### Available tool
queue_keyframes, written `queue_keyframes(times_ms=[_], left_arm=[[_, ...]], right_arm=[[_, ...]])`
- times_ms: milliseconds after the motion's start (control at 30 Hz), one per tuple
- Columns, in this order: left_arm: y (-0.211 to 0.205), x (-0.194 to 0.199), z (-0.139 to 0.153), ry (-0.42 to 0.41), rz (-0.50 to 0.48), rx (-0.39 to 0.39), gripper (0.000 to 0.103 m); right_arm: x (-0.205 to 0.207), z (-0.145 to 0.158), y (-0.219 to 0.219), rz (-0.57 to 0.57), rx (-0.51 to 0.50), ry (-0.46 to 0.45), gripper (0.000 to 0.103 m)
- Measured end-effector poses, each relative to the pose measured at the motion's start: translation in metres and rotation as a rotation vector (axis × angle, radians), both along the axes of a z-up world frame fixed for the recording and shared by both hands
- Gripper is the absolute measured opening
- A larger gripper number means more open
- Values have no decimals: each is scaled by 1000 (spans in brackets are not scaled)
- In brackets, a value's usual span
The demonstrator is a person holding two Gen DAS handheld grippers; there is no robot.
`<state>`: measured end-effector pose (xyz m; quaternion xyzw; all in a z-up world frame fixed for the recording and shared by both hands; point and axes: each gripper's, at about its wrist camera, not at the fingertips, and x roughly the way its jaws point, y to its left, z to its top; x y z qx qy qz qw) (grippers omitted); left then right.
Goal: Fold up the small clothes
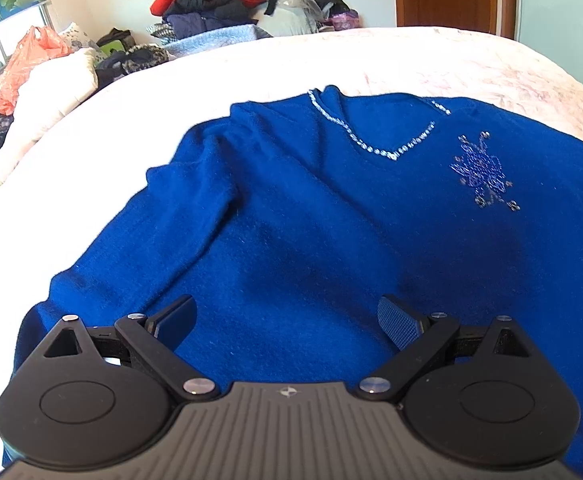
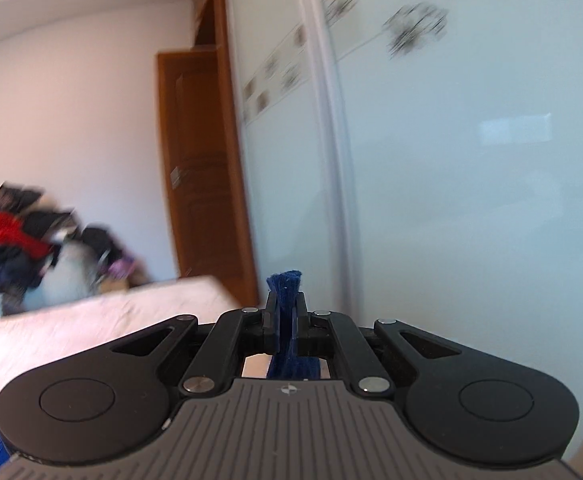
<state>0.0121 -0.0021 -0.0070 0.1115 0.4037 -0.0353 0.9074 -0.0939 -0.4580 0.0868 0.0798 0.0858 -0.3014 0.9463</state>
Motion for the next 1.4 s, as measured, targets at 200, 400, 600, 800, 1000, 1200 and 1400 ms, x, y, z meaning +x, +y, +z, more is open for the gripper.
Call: queue_keyframes(times_ms=[200, 400, 600, 800, 1000, 1200, 1400], left_arm=[[8, 5, 3, -15, 28, 6, 98], [9, 7, 2, -20, 29, 14, 98], [14, 10, -1, -18, 39, 22, 98], [28, 28, 5, -68, 70, 51, 98], [51, 70, 3, -97, 167, 130, 98], [95, 93, -18, -36, 295, 142, 98], [131, 88, -25, -22, 367, 90, 99]], right_arm=[[41, -26, 43, 158, 86, 79, 6], [78, -37, 96, 316, 117, 136, 6], [100, -45, 140, 429, 151, 163, 6], [115, -42, 168, 520, 155, 178, 7], [132, -39, 193, 596, 176, 179, 8], [150, -36, 213, 643, 169, 187, 8], [169, -36, 233, 693, 190, 193, 8]])
